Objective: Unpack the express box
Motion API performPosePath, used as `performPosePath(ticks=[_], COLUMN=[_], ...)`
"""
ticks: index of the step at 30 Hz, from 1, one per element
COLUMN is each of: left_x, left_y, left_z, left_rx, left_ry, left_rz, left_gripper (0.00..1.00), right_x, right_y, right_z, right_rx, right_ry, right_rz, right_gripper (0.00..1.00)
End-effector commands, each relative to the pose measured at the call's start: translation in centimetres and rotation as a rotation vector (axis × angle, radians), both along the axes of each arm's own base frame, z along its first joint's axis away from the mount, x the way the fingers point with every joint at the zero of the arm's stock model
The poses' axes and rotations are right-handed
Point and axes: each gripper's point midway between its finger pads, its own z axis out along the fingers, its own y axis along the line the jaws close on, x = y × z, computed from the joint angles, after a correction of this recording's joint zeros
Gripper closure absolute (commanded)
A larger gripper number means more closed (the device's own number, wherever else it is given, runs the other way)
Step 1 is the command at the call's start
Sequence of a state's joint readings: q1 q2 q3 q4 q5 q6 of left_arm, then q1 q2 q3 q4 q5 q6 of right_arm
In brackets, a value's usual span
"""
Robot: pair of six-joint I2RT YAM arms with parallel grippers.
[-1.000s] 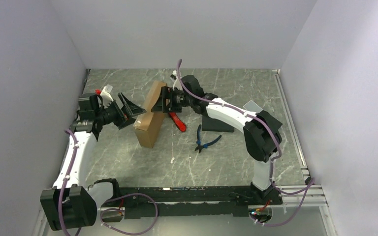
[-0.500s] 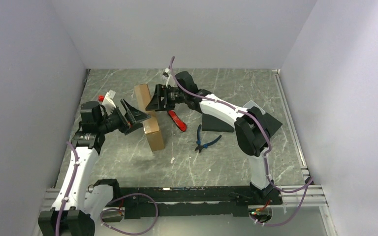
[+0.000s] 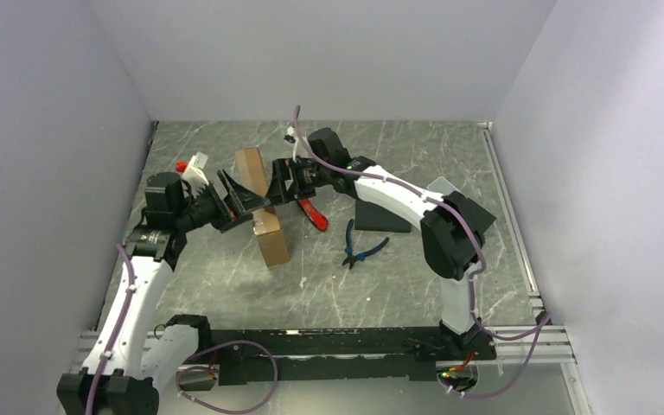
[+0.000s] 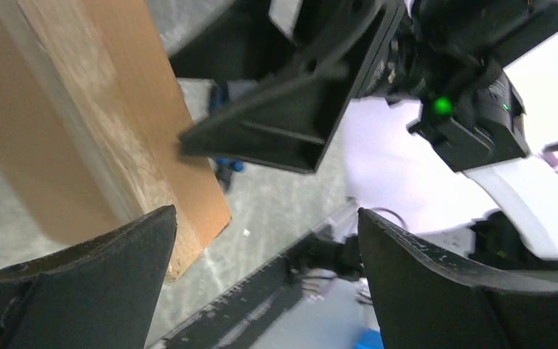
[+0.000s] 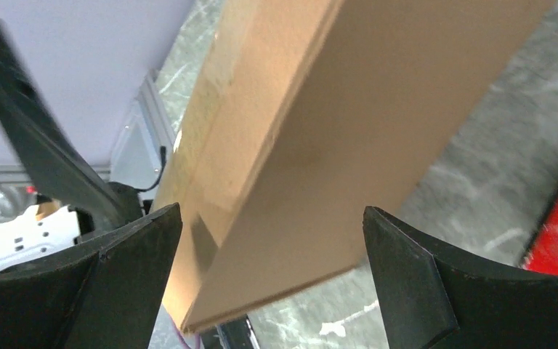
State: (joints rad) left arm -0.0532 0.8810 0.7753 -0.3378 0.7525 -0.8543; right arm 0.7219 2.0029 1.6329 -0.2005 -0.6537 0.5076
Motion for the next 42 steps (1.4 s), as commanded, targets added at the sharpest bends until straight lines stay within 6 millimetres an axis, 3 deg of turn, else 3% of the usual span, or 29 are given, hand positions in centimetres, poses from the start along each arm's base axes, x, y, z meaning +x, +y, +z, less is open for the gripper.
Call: performPosePath(ticks=[1,7,8,15,27,29,34,42], left_x=[0.6,1.9,2.0,1.2,-3.0,-3.7,-4.4,-3.8], left_y=[4.0,11.8,12.3,17.8,19.8,19.8,20.0,19.2], left_z=[3.9,7.6,8.1,10.1,10.7,11.1,11.9,11.3], left_rx=[0.294,0.63,0.647,0.7,0.658,0.63,0.608,0.593], left_ry=[-0.16,-0.181,-0.188,-0.197,-0.209,-0.235,-0.285,-0.283], left_rz=[0.147,0.478,0.504,0.859,1.023,1.042,1.06,1.019], left_gripper=[0.0,0.01,0.0,0.01,0.01,0.01,0.01,0.01], right_x=[0.7,0.7,0.5,-0.1,-0.6,-0.6,-0.9,-1.4], right_y=[-2.9,-5.1,-5.3,-3.6,1.7,2.4,3.4,3.5], right_z=[4.3,5.5,5.5,6.4,6.3,4.8,4.3,4.0], right_rx=[-0.028,-0.01,-0.017,-0.116,-0.377,-0.457,-0.552,-0.594], right_ry=[-0.174,-0.184,-0.184,-0.259,-0.465,-0.498,-0.61,-0.68], right_rz=[-0.124,-0.347,-0.378,-0.568,-0.553,-0.539,-0.518,-0.461], right_gripper=[0.0,0.0,0.0,0.0,0.0,0.0,0.01,0.11])
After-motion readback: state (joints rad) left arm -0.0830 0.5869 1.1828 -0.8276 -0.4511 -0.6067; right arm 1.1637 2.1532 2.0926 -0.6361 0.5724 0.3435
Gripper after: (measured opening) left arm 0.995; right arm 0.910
